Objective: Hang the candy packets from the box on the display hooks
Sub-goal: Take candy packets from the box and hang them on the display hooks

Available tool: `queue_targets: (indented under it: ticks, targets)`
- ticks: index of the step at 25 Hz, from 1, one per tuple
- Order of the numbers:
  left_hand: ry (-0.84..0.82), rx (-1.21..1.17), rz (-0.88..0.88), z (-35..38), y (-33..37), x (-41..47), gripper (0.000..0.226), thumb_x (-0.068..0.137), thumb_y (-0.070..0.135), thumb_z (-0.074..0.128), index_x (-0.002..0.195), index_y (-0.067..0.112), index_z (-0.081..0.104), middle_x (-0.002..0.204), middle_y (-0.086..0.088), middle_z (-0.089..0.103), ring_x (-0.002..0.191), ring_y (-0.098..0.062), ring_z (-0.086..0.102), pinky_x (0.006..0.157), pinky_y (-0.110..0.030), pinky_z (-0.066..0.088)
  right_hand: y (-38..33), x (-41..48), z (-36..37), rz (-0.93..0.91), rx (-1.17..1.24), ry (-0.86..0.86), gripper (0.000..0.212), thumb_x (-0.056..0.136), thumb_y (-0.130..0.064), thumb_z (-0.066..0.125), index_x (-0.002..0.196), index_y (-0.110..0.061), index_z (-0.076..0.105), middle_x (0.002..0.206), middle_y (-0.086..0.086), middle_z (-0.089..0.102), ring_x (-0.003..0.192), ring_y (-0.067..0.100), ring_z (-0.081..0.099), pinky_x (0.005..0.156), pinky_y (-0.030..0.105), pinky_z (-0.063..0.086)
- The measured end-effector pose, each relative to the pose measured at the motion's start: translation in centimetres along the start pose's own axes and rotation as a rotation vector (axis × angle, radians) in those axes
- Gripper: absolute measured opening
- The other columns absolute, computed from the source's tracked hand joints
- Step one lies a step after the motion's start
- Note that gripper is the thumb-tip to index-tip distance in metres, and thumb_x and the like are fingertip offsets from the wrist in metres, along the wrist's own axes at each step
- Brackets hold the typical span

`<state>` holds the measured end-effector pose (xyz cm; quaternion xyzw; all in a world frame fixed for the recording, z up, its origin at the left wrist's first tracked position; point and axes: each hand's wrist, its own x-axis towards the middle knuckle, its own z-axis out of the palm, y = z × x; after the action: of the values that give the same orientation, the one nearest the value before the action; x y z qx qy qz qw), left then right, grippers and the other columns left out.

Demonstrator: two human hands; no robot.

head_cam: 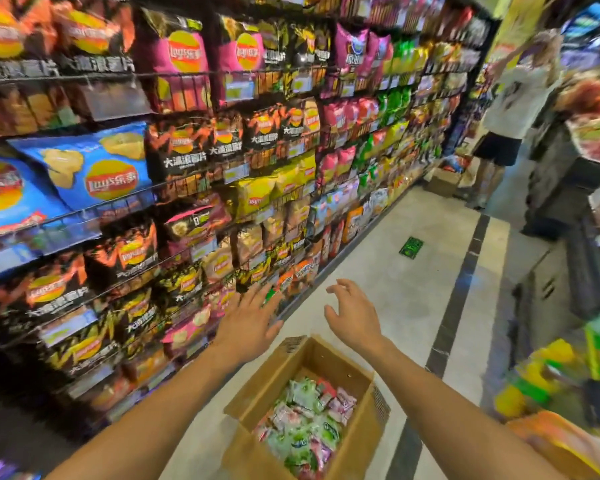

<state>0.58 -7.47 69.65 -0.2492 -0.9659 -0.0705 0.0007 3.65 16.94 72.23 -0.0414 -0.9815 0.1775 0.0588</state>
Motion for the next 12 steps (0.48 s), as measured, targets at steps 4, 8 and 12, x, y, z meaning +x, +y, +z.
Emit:
queue_targets:
  ticks: [4,8,12]
  targets:
    - [-0.056,-0.009,0.015,5.2,-1.9,4.5,0.070,0.105,0.063,0.027,0.166,0.031,0.012,0.175,-0.001,0.004,0.161,-0.026,0.001,0.129,-0.054,0.008,3.4,3.4,4.9,0.050,0.019,-0.020,0.043,0.098,-0.037,0.056,0.139,-0.024,0.058,0.153,0.002,0.046,0.141,0.023,0.045,0.116,0.043,0.040]
    - [-0.088,-0.056,0.004,14.2,-3.2,6.8,0.071,0.105,0.065,0.025,0.166,0.032,0.012,0.175,0.001,0.000,0.162,-0.024,-0.002,0.129,-0.050,0.006,7.9,5.0,13.0,0.068,0.039,-0.063,0.040,0.099,-0.040,0.053,0.137,-0.029,0.058,0.152,-0.002,0.046,0.138,0.021,0.046,0.116,0.044,0.042]
    - [-0.088,-0.111,-0.013,25.9,-3.9,7.9,0.093,0.091,0.078,-0.004,0.165,0.030,0.021,0.175,-0.002,0.009,0.161,-0.028,0.006,0.128,-0.049,0.006,13.9,6.0,23.0,0.037,0.023,-0.160,0.042,0.098,-0.037,0.051,0.138,-0.023,0.060,0.151,0.001,0.047,0.137,0.023,0.047,0.114,0.045,0.043]
